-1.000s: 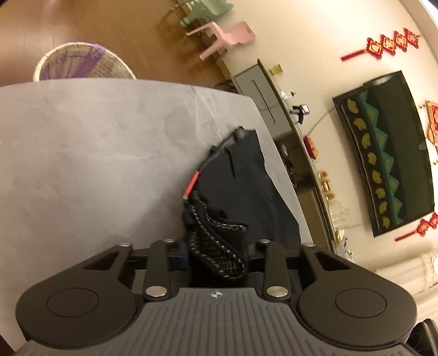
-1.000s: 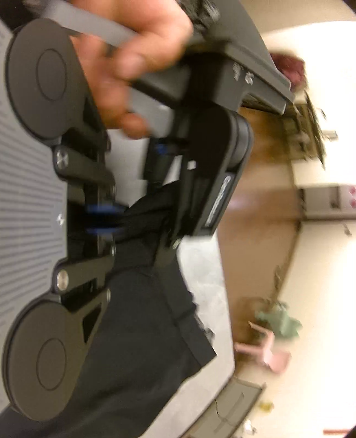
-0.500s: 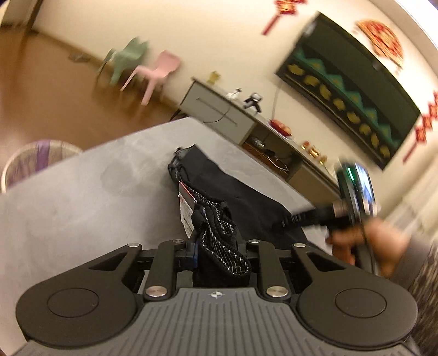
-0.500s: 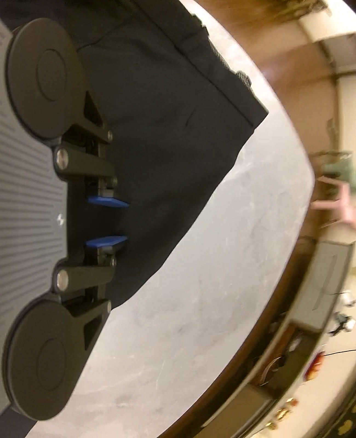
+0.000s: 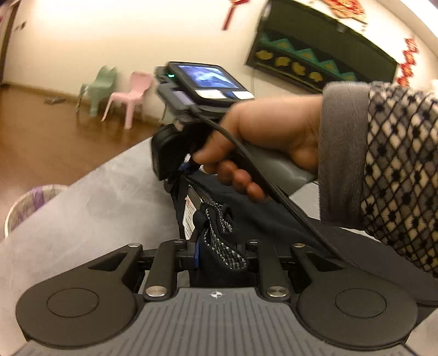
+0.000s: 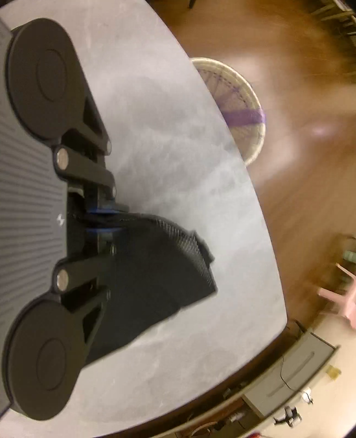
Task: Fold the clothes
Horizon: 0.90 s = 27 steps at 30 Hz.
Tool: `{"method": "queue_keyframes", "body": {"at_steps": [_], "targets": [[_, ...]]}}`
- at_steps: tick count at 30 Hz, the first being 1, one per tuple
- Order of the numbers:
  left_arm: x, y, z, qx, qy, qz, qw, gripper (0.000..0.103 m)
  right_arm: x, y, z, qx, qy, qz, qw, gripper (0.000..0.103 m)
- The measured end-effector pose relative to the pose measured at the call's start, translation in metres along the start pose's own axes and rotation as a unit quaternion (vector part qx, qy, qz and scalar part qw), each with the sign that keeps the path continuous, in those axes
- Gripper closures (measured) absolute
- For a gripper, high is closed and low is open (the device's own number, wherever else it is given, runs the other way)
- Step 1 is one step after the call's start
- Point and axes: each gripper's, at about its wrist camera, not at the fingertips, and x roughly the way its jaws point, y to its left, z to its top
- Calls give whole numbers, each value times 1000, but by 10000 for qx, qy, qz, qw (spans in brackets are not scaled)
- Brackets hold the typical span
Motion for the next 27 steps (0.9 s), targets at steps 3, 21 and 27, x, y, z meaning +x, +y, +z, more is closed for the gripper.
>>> {"method": "queue_keyframes", "body": {"at_steps": [3, 21, 27], "targets": [[-12, -29, -2, 618, -362, -602, 9956, 83, -51, -50, -38, 691, -926, 290, 9929, 96], [10, -91, -18, 1066, 290, -3257, 9390, 69, -32, -281, -339, 3879, -1665, 366, 9058, 99], [48, -10, 5, -824, 428, -2097, 9733, 59, -27, -304, -347, 3572, -1397, -152, 9234, 98]]}}
